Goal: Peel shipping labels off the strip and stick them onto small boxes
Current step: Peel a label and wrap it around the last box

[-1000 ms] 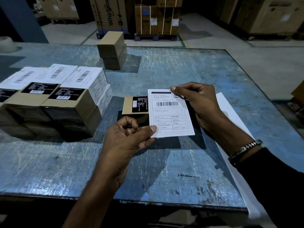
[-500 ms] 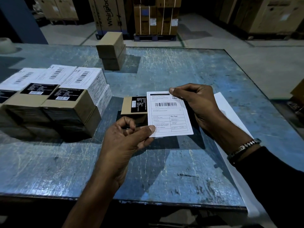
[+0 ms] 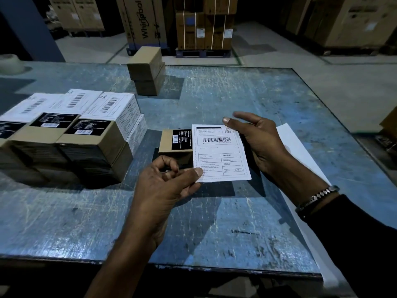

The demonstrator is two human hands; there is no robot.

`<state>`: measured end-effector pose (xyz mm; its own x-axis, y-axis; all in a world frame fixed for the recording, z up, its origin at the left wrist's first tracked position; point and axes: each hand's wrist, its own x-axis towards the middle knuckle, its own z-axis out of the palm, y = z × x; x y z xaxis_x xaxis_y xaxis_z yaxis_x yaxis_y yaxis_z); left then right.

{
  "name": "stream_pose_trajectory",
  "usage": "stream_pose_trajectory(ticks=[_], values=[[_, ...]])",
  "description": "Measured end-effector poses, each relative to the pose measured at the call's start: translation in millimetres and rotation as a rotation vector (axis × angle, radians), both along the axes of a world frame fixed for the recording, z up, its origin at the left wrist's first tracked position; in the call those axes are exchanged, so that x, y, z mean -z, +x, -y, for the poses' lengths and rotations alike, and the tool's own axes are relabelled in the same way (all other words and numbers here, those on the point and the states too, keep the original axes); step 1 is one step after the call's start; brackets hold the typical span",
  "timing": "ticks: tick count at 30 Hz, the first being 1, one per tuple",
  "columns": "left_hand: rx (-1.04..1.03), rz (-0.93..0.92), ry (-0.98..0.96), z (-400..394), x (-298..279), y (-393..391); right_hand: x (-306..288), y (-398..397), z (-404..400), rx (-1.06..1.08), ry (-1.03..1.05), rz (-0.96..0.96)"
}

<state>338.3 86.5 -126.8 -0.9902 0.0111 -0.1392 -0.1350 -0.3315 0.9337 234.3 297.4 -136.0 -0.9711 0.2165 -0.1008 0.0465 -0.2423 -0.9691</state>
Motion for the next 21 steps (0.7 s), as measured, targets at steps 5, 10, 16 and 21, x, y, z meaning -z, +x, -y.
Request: stream_pose_trajectory(ticks=[5, 10, 16, 21], values=[[-0.050, 0.023, -0.019, -0.4, 2.9, -0.5, -8.9, 2.0, -4.6, 0.092, 0.143, -0.095], [-0.065, 0.038, -0.037, -0.9, 1.0, 1.7, -11.2, 17.2, 3.5, -0.145, 0.350, -0.018], [-0.074, 0.037, -0.107, -0.6, 1.9, 9.7, -10.9, 14.4, 0.1, -0.155, 0.199, 0.000], [-0.205, -0.096, -0.308, 10.0, 0.5, 28.4, -5.9, 11.8, 0.7, -0.147, 0.121, -0.019]])
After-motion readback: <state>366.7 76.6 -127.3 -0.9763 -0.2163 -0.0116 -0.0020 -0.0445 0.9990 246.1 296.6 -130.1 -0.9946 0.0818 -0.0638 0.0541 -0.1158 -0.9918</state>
